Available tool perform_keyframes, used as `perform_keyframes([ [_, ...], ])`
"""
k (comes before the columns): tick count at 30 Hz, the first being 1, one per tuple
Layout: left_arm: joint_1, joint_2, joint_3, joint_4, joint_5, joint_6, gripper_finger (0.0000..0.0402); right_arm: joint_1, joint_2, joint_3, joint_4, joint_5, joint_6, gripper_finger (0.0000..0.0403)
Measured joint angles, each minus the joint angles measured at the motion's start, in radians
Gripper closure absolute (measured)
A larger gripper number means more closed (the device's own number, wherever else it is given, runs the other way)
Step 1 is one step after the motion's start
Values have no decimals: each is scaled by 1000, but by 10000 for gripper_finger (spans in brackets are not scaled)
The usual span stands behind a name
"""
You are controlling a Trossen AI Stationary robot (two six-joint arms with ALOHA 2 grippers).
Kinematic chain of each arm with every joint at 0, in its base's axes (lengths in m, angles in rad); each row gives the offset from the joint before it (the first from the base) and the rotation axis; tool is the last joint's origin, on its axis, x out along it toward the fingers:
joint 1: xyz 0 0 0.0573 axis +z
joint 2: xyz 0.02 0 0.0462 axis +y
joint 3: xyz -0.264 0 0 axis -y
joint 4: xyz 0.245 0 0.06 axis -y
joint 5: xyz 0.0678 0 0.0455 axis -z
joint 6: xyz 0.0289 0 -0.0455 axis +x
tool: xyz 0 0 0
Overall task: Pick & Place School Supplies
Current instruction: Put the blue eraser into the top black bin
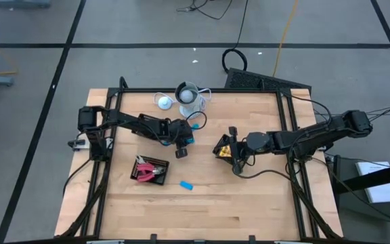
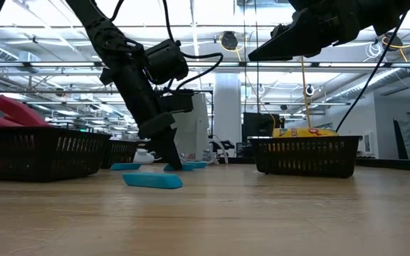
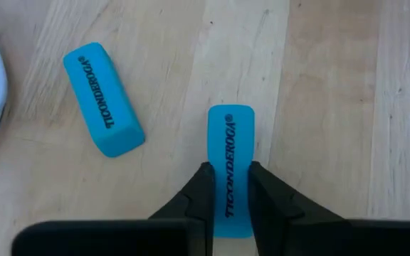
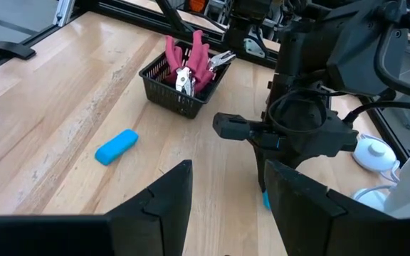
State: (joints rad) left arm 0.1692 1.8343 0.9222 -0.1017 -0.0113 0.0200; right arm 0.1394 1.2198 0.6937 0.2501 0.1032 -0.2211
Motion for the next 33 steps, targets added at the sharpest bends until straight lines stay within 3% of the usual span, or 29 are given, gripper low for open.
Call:
perform_keyframes([
  [7, -7, -19, -2, -24, -2, -19, 346, 0, 0, 0, 0, 0, 3, 236],
  [12, -20, -101, -7, -65, -13, -28, 347, 0, 0, 0, 0, 0, 7, 236],
  [18, -39, -194, -4, -105, -93, -29, 347, 0, 0, 0, -6, 0, 11, 236],
  [26, -35, -288, -4, -308, -268, -98, 347, 0, 0, 0, -8, 0, 11, 236],
  [33, -21, -381, -6, -431, -348, -164, 347, 0, 0, 0, -18, -1, 13, 236],
])
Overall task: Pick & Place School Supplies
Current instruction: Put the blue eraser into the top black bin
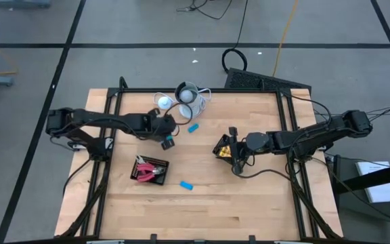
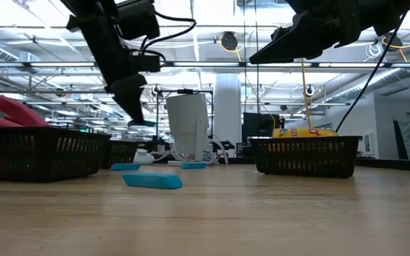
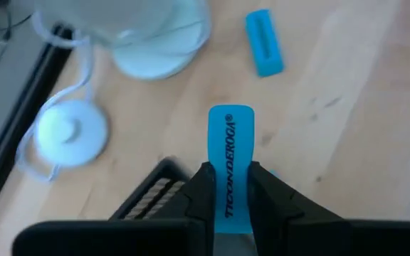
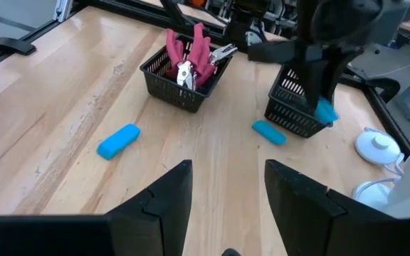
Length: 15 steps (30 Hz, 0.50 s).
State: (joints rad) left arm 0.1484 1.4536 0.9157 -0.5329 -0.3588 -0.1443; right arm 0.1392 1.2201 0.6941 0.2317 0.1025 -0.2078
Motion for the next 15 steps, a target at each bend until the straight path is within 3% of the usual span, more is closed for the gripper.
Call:
perform_keyframes([
  [15, 92, -124, -206, 11, -1, -191, 347, 0, 0, 0, -12, -2, -12, 236],
])
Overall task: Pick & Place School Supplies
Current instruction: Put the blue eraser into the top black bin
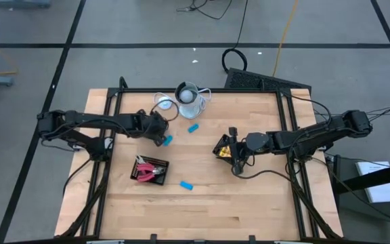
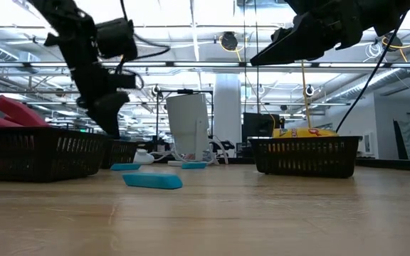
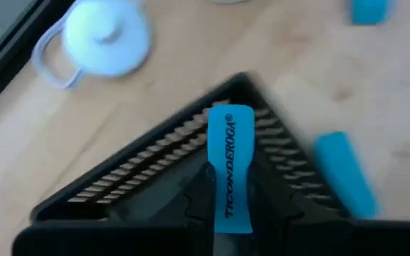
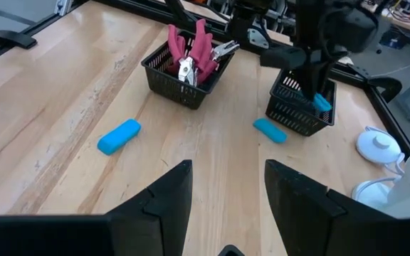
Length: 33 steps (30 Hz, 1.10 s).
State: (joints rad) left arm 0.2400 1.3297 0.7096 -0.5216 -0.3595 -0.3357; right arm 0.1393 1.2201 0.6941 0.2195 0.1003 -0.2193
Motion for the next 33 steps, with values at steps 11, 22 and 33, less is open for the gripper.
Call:
perform_keyframes([
  [11, 98, -42, -104, 47, 103, -31, 348, 0, 0, 0, -3, -1, -2, 236],
  [22, 99, -42, -103, 69, 97, 1, 187, 0, 0, 0, -3, -1, -2, 236],
  [33, 39, -119, -78, 127, 124, 1, 149, 0, 0, 0, -3, -1, -2, 236],
])
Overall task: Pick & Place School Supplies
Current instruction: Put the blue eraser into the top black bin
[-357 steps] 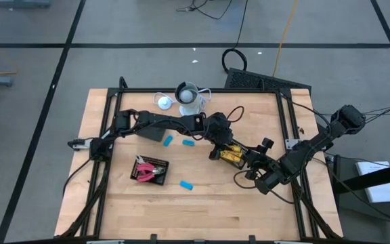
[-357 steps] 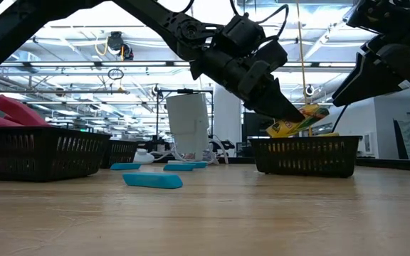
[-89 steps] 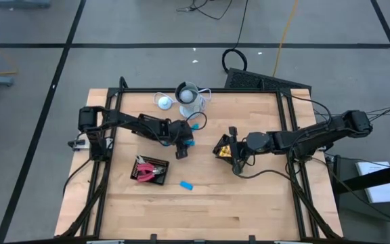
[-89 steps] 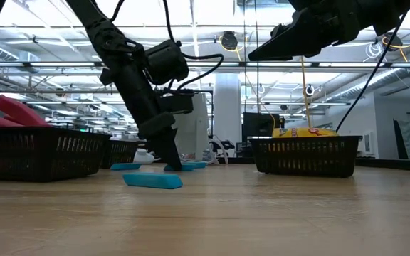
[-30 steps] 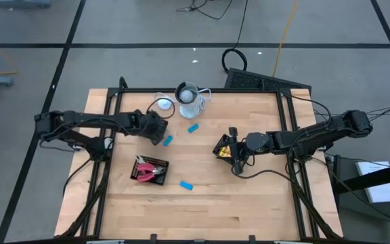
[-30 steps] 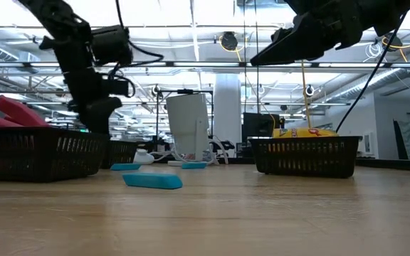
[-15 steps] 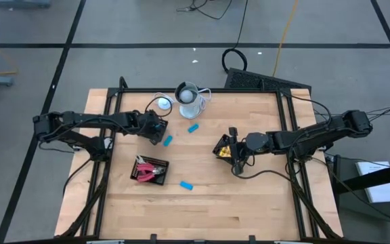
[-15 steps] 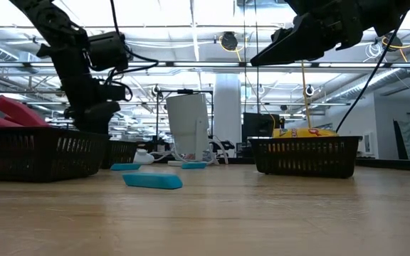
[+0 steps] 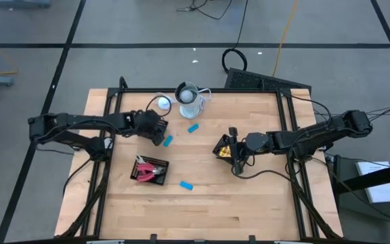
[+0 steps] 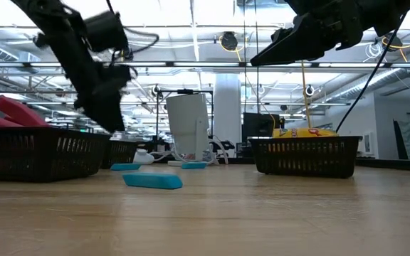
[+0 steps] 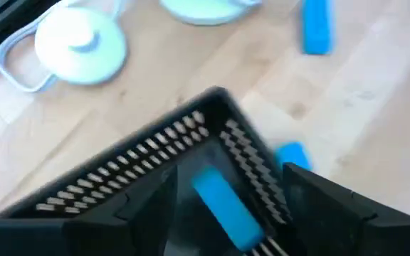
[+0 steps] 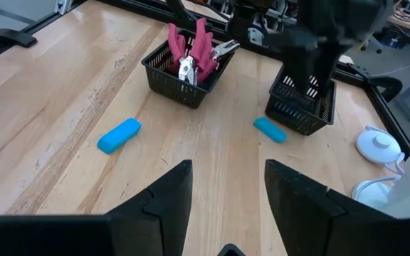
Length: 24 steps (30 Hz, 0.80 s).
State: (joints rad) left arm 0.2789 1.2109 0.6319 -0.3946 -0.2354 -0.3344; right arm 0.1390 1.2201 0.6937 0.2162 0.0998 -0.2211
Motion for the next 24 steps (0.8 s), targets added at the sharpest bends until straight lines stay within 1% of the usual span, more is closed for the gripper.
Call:
perform_keyframes([
  [3, -42, -32, 32, 10, 4, -12, 160, -2, 0, 0, 1, 0, 0, 236],
  [6, -82, -31, 46, 2, 51, -36, 169, -2, 0, 0, 1, 0, 0, 236],
  [8, -112, -7, 50, 36, 86, -53, 174, -2, 0, 0, 0, 0, 0, 236],
  [12, -154, 54, 50, 115, 120, -95, 180, -2, 0, 0, 1, 0, 0, 236],
  [18, -162, 147, 55, 173, 188, -135, 182, -1, 0, 0, 4, 0, 0, 236],
  [21, -171, 186, 75, 172, 200, -139, 182, -1, 0, 0, 4, 0, -3, 236],
  [24, -178, 213, 97, 173, 187, -135, 181, -1, 0, 0, 4, 0, -3, 236],
])
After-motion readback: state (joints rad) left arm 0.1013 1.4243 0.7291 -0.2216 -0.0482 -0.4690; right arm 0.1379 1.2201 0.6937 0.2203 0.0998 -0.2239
